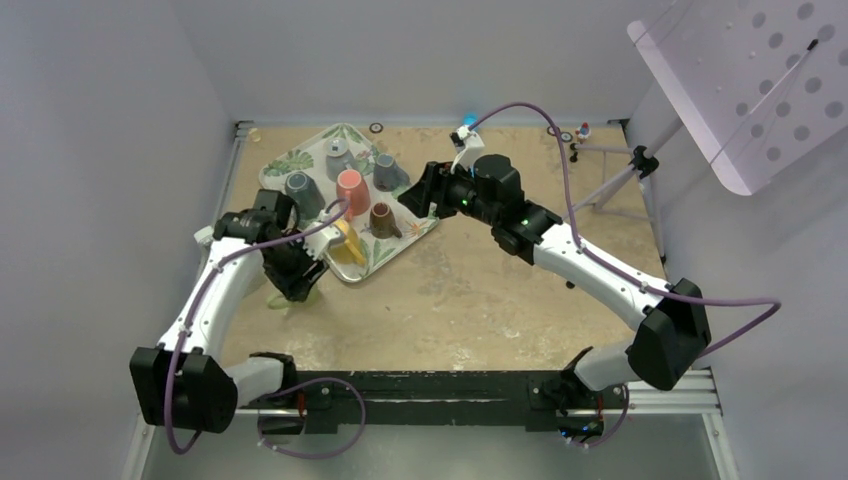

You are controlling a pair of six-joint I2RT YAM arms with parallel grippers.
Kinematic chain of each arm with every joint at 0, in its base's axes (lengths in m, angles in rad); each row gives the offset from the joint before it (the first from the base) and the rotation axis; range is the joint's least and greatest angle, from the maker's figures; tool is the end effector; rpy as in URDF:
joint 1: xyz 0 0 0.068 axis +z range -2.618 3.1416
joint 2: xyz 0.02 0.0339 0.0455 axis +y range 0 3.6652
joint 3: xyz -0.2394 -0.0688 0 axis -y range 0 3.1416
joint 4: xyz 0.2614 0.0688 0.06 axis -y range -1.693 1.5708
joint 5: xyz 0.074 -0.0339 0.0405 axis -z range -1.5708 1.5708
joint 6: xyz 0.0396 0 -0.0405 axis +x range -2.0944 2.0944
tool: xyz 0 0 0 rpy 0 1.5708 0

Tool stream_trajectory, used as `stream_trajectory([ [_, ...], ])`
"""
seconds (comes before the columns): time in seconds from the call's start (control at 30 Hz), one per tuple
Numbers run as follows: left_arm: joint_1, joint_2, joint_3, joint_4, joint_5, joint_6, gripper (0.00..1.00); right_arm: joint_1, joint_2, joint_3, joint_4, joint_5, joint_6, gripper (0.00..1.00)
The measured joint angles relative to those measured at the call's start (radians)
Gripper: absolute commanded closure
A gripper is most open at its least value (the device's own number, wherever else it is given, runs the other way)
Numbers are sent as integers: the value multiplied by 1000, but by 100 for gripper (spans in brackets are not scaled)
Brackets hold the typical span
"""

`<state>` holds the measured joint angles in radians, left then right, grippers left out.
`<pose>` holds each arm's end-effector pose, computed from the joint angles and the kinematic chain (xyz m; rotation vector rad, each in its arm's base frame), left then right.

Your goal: Turn the mug right side up

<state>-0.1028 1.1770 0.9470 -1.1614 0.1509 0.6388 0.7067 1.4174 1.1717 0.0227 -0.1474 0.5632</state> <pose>0.2148 -0.0281 0.2221 1.0787 2.7195 -0.1436 0.2715 0.2394 0.3197 -0.2496 1.8993 1.0195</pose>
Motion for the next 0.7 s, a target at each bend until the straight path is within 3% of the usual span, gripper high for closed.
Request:
stream_trajectory([
  [0.17, -8, 10, 235, -160, 141, 47, 34, 0, 0, 0, 0, 0, -9, 29],
  [0.33, -17, 6, 411, -248, 423, 149, 34, -2, -2, 0, -3, 0, -34, 26],
  [0.47, -55, -13, 362, -123, 537, 166, 38, -34, -17, 0, -20, -3, -40, 25],
  [0.7, -175, 126, 306, 82, 456, 317, 26, -124, -65, -28, -22, 0, -31, 26],
])
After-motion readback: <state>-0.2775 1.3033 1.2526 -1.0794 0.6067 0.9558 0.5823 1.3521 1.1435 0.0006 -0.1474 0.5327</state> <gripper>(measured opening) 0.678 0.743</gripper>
